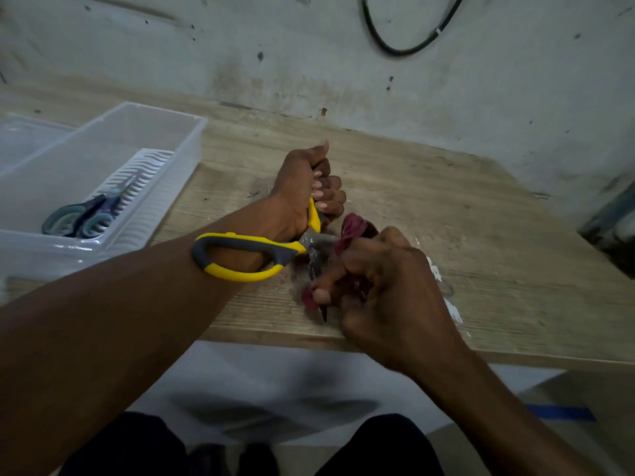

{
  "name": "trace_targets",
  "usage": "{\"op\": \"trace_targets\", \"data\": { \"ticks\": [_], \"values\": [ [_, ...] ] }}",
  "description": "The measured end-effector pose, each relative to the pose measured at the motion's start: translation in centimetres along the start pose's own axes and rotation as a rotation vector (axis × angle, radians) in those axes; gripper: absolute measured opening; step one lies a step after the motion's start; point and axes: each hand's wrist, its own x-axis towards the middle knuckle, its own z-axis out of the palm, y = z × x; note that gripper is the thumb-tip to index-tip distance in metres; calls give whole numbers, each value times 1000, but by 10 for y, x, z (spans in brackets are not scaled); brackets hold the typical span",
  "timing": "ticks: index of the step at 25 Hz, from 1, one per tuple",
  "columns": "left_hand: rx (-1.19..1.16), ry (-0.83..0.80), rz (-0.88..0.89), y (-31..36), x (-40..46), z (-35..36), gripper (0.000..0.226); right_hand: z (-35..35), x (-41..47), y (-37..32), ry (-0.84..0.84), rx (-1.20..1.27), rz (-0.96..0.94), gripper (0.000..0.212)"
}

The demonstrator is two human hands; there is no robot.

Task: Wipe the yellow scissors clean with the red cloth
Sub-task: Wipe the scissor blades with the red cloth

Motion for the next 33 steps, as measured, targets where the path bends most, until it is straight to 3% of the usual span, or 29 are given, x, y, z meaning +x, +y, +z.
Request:
{"op": "trace_targets", "data": {
  "ticks": [3,8,13,19,24,30,33],
  "values": [
    [-12,4,9,0,-3,-1,65,1,4,-1,23,18,26,15],
    [-76,22,5,0,-7,-1,62,-22,-14,6,-203,85,56,20],
    [-46,-9,19,0,-3,-2,65,1,17,2,19,-43,62,14],
    [-78,1,5,0,-5,-1,63,-4,-11,6,0,-64,-67,13],
    [-80,-23,-5,-3,-3,-1,65,-3,-21,5,-8,-8,-13,15],
    [-17,-3,50,1,-2,-1,66,14,23,1,136,25,34,7],
    [-63,-1,12,0,-4,-1,64,0,4,7,3,1,45,7]
  ]
}}
